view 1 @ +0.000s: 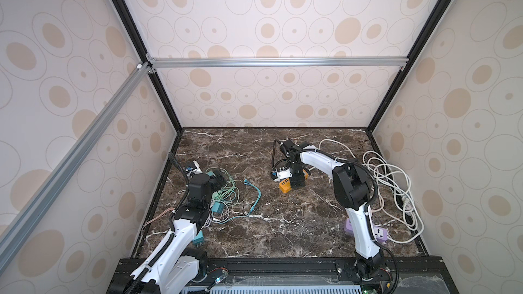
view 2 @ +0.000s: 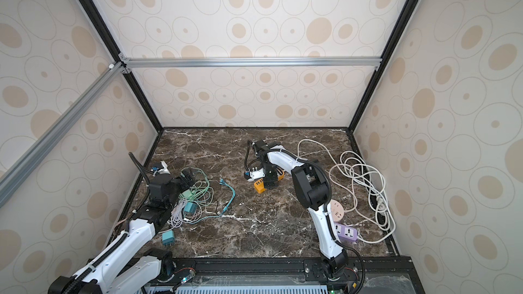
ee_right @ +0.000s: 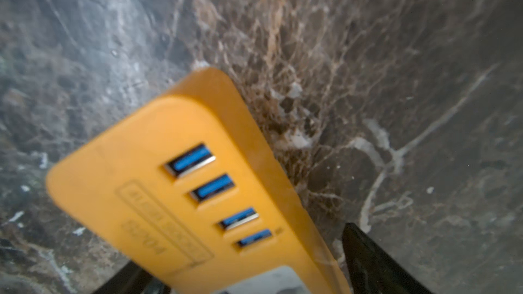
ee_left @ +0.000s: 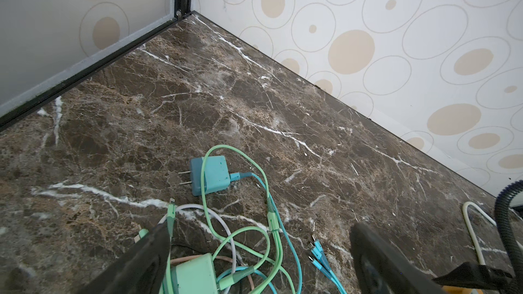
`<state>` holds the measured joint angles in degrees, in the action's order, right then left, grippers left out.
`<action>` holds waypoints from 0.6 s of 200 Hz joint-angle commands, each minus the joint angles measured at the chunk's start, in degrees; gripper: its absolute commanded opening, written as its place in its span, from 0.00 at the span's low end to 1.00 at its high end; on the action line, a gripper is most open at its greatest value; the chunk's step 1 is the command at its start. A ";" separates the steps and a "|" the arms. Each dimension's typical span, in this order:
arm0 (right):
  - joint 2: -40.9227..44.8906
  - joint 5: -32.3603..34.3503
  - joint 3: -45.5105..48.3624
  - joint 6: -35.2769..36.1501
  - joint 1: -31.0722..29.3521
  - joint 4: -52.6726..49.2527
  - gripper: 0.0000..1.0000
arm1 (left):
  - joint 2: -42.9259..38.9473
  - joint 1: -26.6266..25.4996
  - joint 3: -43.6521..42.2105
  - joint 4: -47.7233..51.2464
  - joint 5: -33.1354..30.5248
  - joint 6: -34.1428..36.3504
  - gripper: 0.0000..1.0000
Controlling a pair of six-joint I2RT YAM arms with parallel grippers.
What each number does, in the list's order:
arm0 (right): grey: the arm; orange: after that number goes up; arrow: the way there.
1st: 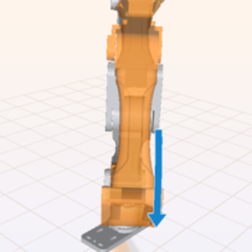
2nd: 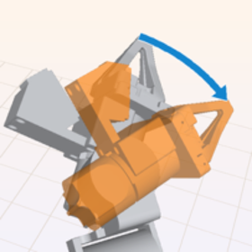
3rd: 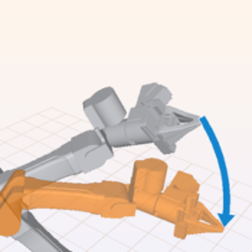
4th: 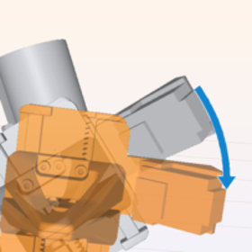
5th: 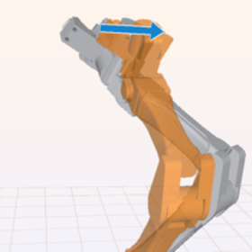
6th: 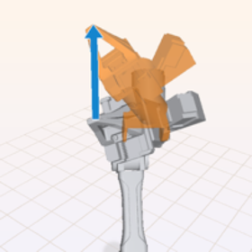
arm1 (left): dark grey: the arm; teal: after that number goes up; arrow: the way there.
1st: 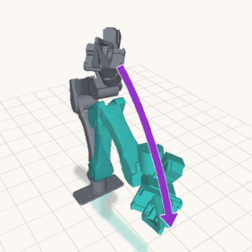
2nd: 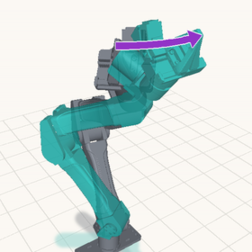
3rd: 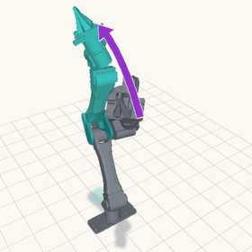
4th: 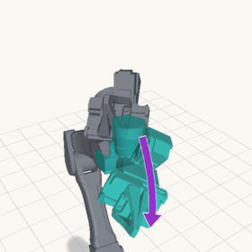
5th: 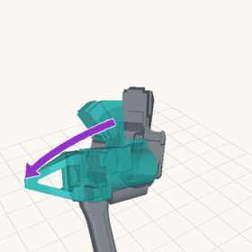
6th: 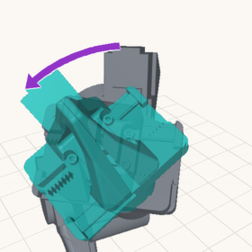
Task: Insert the plug
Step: 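Lift the orange power strip with the right gripper and carry it toward the table center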
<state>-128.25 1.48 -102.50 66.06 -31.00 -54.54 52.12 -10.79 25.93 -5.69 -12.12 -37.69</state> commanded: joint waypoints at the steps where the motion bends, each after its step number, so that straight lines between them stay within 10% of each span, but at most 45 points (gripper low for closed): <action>1: 0.28 -2.50 0.23 -2.95 1.44 -0.83 0.84 | -0.23 -0.11 0.39 1.46 -0.98 0.31 0.98; 46: 1.89 -5.31 2.05 -16.08 2.36 3.35 0.54 | 2.21 -0.20 0.87 1.16 -0.03 -1.33 0.99; 120: -7.43 -8.31 -14.97 -35.91 1.28 -7.01 0.51 | 7.76 -0.20 3.22 1.00 3.37 -1.50 0.98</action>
<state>-130.78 -5.82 -109.43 38.46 -28.80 -53.60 58.59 -10.79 26.28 -5.04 -9.74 -38.20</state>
